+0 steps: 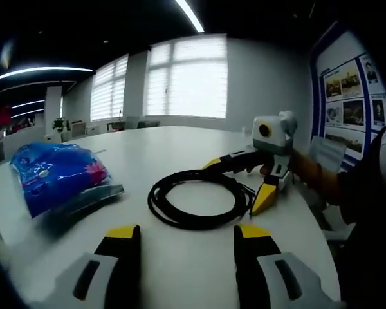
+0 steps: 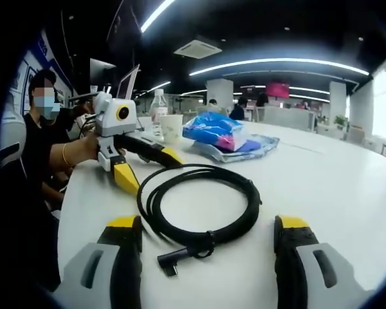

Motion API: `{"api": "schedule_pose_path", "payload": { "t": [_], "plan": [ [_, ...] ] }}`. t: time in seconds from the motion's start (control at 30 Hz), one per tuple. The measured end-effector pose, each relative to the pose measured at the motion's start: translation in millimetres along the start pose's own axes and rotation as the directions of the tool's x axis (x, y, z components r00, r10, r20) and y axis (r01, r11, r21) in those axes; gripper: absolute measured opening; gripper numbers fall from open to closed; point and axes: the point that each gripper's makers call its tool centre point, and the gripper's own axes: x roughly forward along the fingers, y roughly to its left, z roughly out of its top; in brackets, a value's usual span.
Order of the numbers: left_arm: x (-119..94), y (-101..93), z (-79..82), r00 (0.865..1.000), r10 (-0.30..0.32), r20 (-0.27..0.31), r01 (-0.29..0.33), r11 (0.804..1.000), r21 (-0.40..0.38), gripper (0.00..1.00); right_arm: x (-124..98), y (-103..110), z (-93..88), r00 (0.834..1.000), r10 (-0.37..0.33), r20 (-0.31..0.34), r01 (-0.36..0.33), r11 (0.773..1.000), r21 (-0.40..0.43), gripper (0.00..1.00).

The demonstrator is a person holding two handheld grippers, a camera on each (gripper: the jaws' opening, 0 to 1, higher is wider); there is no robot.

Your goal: Arrange the tabletop items into an orderly group along one side of the table until the central work area is clear of visible clutter.

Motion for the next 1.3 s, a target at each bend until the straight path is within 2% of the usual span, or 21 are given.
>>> {"api": "schedule_pose_path", "payload": {
  "t": [0.1,0.2,0.37,0.63,0.73,0.8,1.0,1.07,1.3],
  "plan": [
    [-4.6,3.0,-0.1,1.000,0.019,0.003,-0.019,1.000,-0.001,0.58,-2.1,0.3,-0.8,1.000,-0.002,-0.002,0.002,1.000,0.004,0.82],
    [-9.2,4.3,3.9,0.999,0.026,0.029,-0.025,1.000,-0.014,0.58,-4.6,0.5,0.0,1.000,-0.005,0.002,0.005,1.000,0.001,0.82],
    [-19.0,7.0,13.6,0.996,0.057,0.066,-0.056,0.998,-0.013,0.57,-10.9,0.7,9.4,0.999,-0.010,0.033,0.010,1.000,0.015,0.82],
    [-38.4,17.3,31.6,0.985,0.132,0.110,-0.131,0.991,-0.009,0.55,-15.6,0.8,28.7,0.998,-0.024,0.065,0.025,1.000,-0.014,0.81],
    [-46.6,27.4,37.4,0.974,0.192,0.118,-0.194,0.981,0.006,0.55,-14.6,2.2,36.3,0.997,-0.023,0.074,0.025,0.999,-0.029,0.80],
    [-52.9,37.7,41.5,0.959,0.252,0.126,-0.253,0.967,-0.008,0.55,-12.9,3.0,40.8,0.997,-0.019,0.078,0.022,0.999,-0.036,0.80],
    [-65.2,52.4,52.4,0.937,0.318,0.146,-0.322,0.947,0.003,0.55,-7.6,5.7,52.3,0.995,-0.018,0.093,0.023,0.998,-0.051,0.79],
    [-68.5,59.6,52.6,0.926,0.354,0.131,-0.359,0.933,0.018,0.55,-5.3,6.4,55.3,0.995,-0.019,0.100,0.025,0.998,-0.059,0.78],
    [-73.7,69.9,54.2,0.909,0.400,0.116,-0.405,0.914,0.022,0.55,2.7,4.6,62.8,0.994,-0.027,0.107,0.034,0.997,-0.064,0.78]
  ]
}}
